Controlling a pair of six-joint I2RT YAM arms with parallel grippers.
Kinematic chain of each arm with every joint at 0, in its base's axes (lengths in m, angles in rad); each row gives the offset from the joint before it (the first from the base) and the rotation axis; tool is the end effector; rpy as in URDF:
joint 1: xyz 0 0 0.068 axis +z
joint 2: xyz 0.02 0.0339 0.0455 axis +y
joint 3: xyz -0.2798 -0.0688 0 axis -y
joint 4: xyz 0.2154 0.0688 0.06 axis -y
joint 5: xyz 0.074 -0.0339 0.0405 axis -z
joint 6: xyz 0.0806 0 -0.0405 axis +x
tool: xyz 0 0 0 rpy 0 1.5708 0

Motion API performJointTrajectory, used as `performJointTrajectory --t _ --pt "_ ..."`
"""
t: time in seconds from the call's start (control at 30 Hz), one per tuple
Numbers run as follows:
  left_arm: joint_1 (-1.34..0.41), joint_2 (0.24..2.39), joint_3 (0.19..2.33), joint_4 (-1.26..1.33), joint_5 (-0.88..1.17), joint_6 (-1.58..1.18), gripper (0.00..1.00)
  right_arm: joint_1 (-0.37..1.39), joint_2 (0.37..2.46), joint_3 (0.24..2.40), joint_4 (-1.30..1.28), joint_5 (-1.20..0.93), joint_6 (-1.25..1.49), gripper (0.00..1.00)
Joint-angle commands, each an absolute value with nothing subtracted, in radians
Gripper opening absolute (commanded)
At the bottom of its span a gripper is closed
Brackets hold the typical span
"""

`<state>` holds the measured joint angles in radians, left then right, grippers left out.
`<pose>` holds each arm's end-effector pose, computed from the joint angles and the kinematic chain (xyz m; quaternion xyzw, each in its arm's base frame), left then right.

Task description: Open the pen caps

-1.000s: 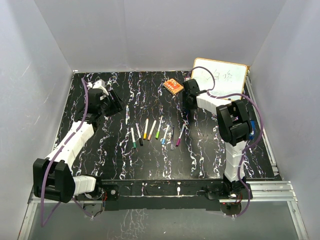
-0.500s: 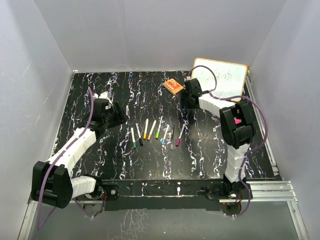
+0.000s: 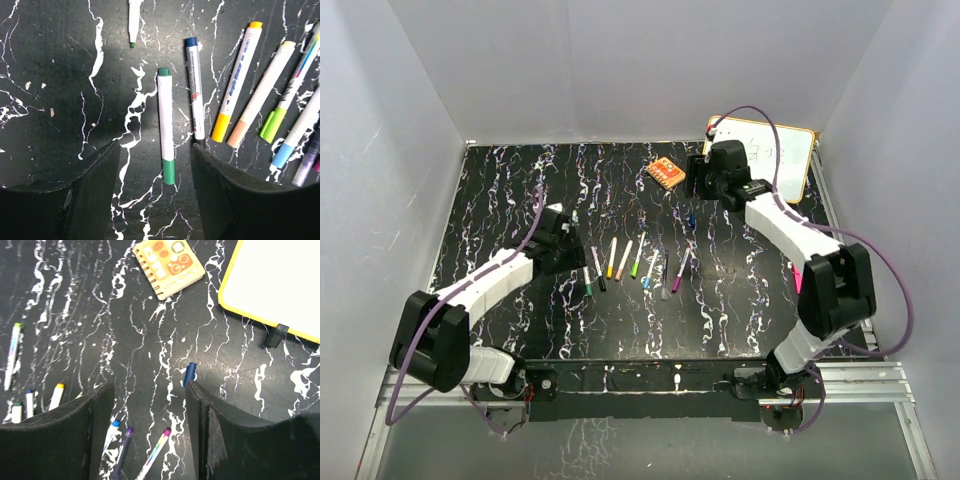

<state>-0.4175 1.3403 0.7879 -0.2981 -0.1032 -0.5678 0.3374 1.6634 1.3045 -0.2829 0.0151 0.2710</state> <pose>0.2526 -0.1029 0.2081 -0.0883 0.9306 -0.1239 0.3329 0.3707 0.1288 0.2801 -0.0263 0.8936 0.1277 0.4294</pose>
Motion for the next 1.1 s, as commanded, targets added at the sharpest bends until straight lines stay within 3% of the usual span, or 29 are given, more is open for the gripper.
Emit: performJointTrajectory --t 0.0,0.43,0.93,1.07 --pt "-0.444 1.353 0.818 -0.321 -0.169 -0.586 0.57 0.334 1.544 1.260 -0.246 -0.028 0.287 0.57" --pt "-0.507 1.514 0.872 -0.305 -0.246 -0.610 0.58 0.336 1.351 1.135 -0.284 -0.043 0.292 0.57" --pt "-0.541 1.614 0.910 -0.312 -0.304 -0.611 0.56 0.335 1.316 1.090 -0.281 -0.051 0.298 0.57" --pt "-0.548 1.632 0.915 -0.322 -0.314 -0.611 0.51 0.337 1.312 1.081 -0.278 -0.051 0.298 0.57"
